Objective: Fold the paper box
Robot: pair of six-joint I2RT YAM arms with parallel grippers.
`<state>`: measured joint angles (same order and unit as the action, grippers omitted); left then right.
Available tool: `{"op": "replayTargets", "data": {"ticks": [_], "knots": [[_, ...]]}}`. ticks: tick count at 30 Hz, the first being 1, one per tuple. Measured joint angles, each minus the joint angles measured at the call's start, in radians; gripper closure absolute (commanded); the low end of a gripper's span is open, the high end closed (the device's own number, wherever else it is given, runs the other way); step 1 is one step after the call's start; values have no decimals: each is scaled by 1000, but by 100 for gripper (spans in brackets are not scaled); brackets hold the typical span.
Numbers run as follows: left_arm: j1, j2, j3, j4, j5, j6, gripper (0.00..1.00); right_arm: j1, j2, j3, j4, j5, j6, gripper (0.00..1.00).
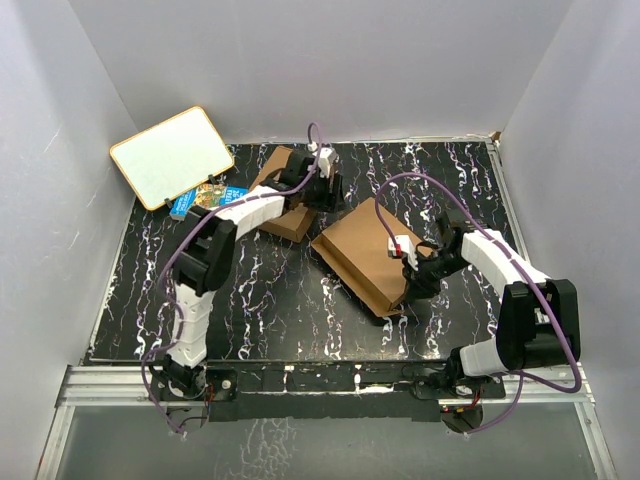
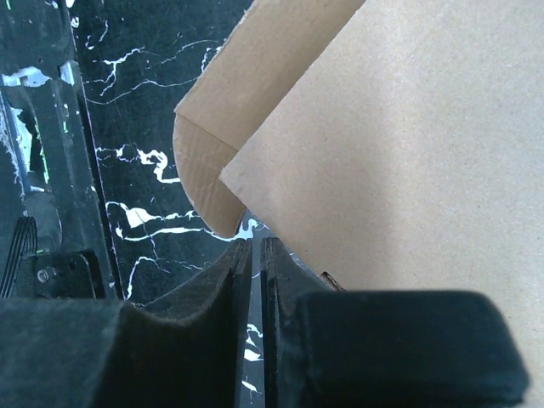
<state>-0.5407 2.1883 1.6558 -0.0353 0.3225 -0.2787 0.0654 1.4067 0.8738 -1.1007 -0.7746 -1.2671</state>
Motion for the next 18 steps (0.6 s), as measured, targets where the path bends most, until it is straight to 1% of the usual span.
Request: {"op": "replayTargets", "data": {"ticks": [4,9,14,18], "knots": [[15,-181,-145,45,-39,23,23,0,0,0,-9,-17,-10,82],[40,-467,-349,164,-64,35,4,0,-10,2,-28,-23,-14,79],[59,-711,-568,326,-37,7,3,-10,-40,28,-47,-31,-8,74],[61,-812,-739,433,35,-66,3,-44,-64,71,-48,-56,23,70]]}}
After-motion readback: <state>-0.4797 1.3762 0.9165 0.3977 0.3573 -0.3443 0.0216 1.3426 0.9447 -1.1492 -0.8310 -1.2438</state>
